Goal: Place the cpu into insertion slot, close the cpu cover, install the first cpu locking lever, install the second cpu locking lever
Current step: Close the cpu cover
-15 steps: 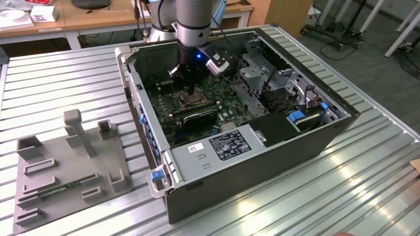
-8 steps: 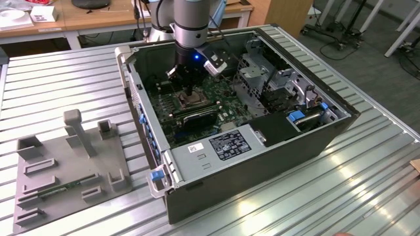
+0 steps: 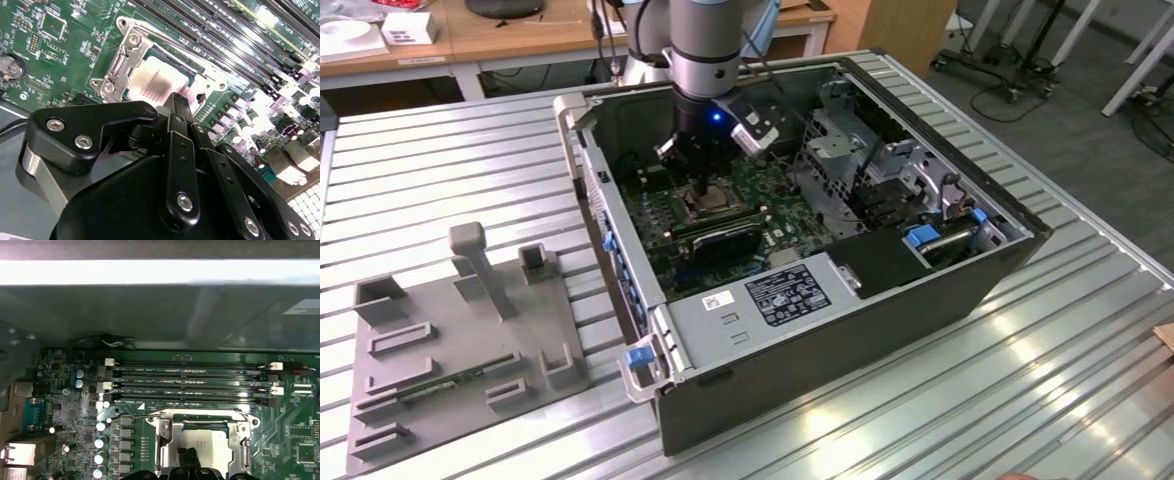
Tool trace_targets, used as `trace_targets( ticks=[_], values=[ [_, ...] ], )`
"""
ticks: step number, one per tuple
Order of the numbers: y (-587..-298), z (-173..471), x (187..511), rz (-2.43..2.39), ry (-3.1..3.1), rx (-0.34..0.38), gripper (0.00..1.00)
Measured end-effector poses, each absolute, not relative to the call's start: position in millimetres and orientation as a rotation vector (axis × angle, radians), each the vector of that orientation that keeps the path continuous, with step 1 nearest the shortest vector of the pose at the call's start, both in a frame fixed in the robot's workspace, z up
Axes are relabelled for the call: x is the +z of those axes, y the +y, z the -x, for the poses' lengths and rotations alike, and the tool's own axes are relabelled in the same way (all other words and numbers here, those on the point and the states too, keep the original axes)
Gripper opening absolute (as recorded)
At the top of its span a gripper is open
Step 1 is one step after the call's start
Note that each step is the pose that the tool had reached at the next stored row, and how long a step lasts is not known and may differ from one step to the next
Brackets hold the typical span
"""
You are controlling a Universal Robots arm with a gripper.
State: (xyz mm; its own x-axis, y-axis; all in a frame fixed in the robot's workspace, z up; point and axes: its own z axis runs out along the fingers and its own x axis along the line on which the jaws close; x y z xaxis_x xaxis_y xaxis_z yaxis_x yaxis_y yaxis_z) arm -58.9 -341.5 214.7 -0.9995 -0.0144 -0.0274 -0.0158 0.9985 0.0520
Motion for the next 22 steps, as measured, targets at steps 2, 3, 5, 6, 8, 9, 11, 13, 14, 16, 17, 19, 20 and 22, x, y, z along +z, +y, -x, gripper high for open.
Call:
trace_targets(
  ticks=[2,3,5,6,8,9,11,13,14,16,17,19,20,22],
  values=[
    [-341.5,60.6,214.4,0.024,3.113,0.081,0.10],
    [-341.5,61.3,214.3,0.024,3.113,0.081,0.10],
    [-341.5,63.2,214.1,0.024,3.113,0.081,0.10],
    [-341.6,64.1,214.1,0.024,3.114,0.081,0.10],
    [-341.5,66.0,213.7,0.024,3.113,0.081,0.10],
    [-341.5,66.6,213.4,0.024,3.113,0.081,0.10],
    [-341.5,67.2,212.5,0.024,3.113,0.081,0.10],
    [-341.6,67.7,211.7,0.024,3.114,0.081,0.10],
    [-341.6,67.9,211.2,0.024,3.114,0.081,0.10],
    [-341.6,68.1,210.7,0.024,3.114,0.081,0.10],
    [-341.6,68.1,210.7,0.024,3.114,0.081,0.10],
    [-341.5,68.2,210.6,0.024,3.114,0.081,0.10],
    [-341.6,68.2,210.6,0.024,3.113,0.081,0.10],
    [-342.0,68.3,210.4,0.023,3.113,0.082,0.10]
  ],
)
